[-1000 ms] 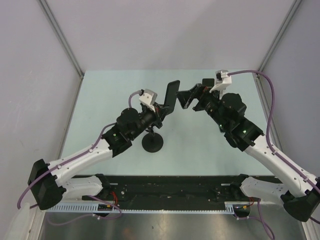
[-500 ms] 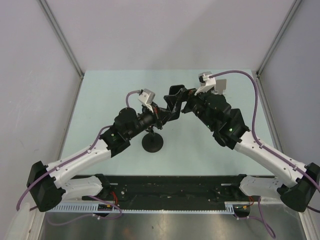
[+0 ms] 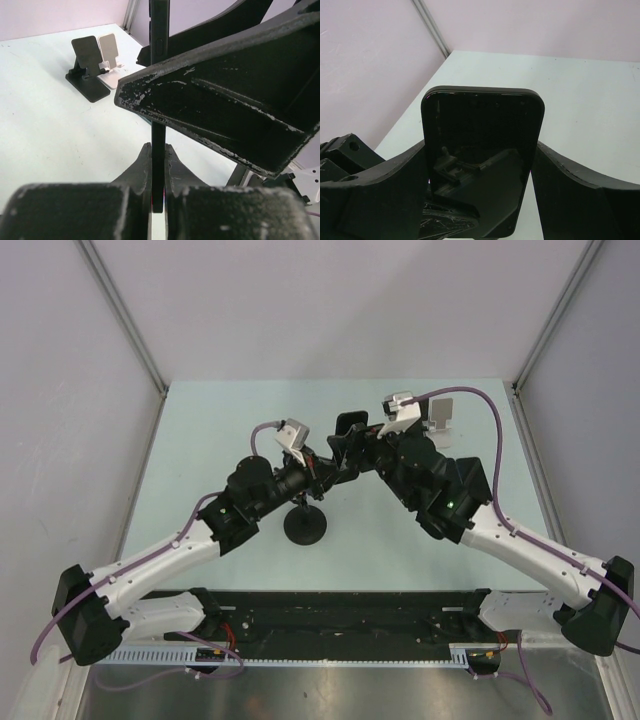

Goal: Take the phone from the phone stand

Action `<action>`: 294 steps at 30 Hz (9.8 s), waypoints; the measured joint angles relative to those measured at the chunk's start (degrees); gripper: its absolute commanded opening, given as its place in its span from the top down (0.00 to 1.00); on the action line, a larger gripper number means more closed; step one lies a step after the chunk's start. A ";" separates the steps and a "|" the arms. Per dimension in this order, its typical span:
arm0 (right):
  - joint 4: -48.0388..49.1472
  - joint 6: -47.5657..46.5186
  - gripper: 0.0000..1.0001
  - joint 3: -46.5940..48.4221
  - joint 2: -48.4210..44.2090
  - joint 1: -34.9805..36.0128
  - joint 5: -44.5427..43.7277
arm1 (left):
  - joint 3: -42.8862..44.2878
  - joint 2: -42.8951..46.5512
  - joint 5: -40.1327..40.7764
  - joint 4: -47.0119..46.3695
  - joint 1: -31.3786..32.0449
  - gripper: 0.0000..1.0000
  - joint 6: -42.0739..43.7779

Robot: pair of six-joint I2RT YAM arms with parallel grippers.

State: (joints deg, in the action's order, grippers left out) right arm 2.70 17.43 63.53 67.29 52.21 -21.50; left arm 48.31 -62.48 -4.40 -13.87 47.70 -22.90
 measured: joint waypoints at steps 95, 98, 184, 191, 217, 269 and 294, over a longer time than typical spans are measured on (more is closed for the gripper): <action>-21.49 -13.99 0.11 5.84 40.79 -34.25 8.52 | -10.49 16.06 9.46 15.65 -29.53 0.00 19.41; -22.25 -12.94 0.13 5.84 40.22 -33.46 8.41 | -10.49 16.33 8.22 15.63 -30.01 0.00 19.30; -36.04 -44.72 0.42 19.39 27.17 -8.85 50.25 | -10.49 12.31 0.90 15.72 -30.10 0.00 19.23; -39.87 -46.66 0.92 22.86 29.68 -6.51 49.75 | -10.49 12.79 0.63 15.69 -30.10 0.00 19.23; -19.15 -21.79 1.00 32.46 44.19 -19.63 3.19 | -10.49 13.18 0.74 15.69 -29.83 0.00 19.26; -37.44 -10.95 0.74 45.81 48.63 -25.09 3.48 | -10.49 13.81 0.79 15.72 -29.73 0.00 19.23; -27.96 -8.35 0.00 28.68 21.92 -32.02 7.21 | -5.22 21.20 8.22 20.46 -29.62 0.00 13.79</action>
State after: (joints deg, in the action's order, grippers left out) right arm -25.26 9.08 92.20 89.21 20.18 -14.28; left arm 43.09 -41.28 3.81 6.59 18.09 -9.10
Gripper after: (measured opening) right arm 0.993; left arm 0.996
